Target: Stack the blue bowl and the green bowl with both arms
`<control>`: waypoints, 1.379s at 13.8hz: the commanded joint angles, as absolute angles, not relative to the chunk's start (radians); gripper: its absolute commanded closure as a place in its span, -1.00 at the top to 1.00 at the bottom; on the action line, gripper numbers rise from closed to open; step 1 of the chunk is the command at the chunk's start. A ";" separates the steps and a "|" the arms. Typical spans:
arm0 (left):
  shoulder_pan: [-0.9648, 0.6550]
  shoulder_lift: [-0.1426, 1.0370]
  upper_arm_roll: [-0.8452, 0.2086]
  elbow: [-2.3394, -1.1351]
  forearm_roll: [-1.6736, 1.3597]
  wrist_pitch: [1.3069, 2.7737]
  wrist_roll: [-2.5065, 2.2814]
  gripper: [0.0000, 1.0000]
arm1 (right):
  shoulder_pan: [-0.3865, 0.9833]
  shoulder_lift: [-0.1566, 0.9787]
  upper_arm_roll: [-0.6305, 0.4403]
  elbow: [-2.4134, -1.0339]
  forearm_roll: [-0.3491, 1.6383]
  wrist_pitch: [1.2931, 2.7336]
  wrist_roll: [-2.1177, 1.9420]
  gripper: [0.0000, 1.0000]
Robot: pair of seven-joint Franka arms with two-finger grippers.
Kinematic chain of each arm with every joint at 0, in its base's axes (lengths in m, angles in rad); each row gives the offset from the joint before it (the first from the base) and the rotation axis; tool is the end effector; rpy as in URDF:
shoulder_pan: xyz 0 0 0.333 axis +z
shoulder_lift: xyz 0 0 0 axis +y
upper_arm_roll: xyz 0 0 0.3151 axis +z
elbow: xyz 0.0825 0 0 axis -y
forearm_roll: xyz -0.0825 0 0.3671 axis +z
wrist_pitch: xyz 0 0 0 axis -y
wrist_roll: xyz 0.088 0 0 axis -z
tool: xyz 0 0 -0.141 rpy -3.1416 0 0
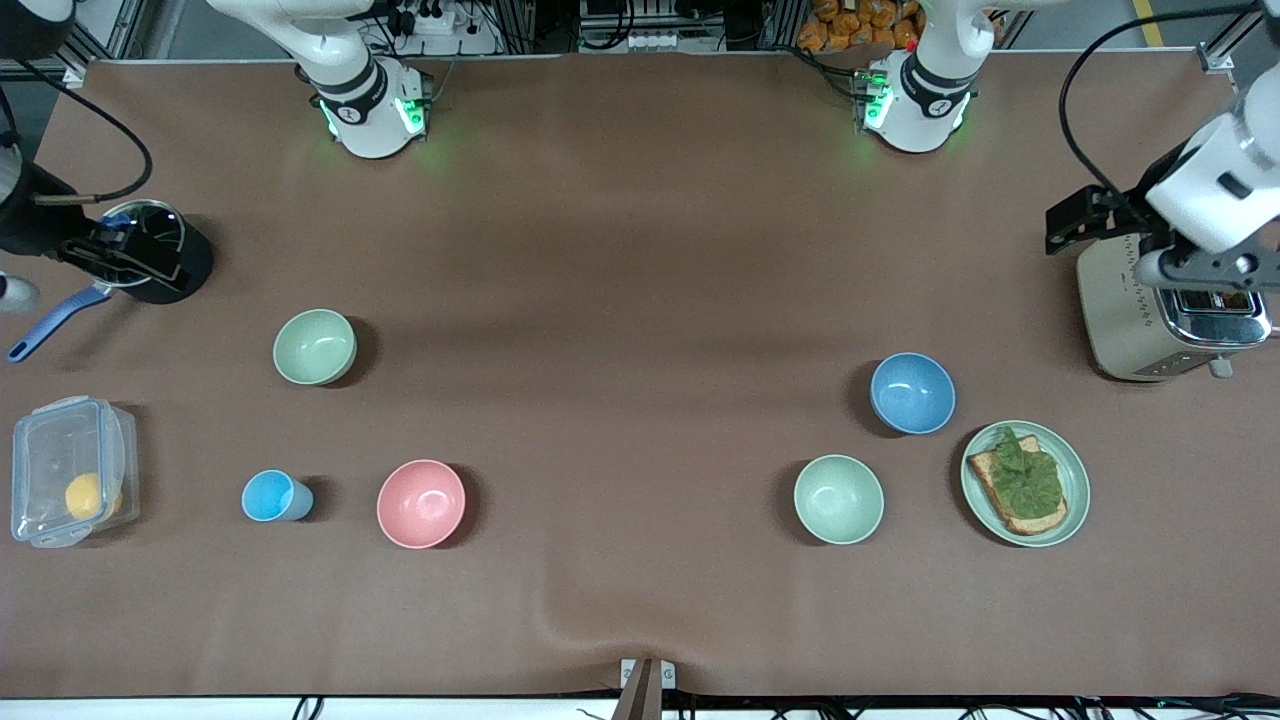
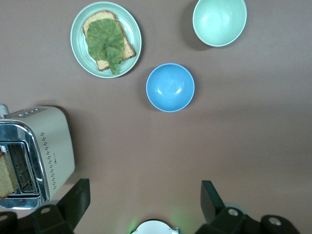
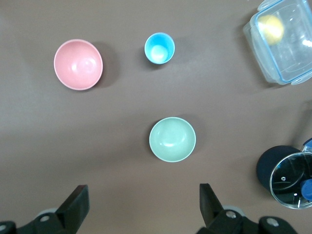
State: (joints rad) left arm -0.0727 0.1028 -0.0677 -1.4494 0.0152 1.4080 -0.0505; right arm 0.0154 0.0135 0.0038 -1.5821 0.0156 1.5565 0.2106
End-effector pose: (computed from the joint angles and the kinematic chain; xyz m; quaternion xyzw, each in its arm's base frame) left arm 0.5419 -0.0723 0.5752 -0.9964 0.0442 0.0712 0.0109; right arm 0.5381 0.0125 0.5760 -0.9952 0.0956 0.0203 0.0055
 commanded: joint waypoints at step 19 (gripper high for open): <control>0.020 0.263 -0.067 -1.768 -0.006 1.959 -0.141 1.00 | -0.044 0.167 -0.005 -1.799 0.008 1.584 0.051 1.00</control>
State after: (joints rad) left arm 0.0145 0.3368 -0.0580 -1.5990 0.0107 1.8173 -0.0967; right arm -0.0437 0.2250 -0.0125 -1.7093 0.0079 1.5356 0.0586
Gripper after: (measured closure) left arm 0.000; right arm 0.000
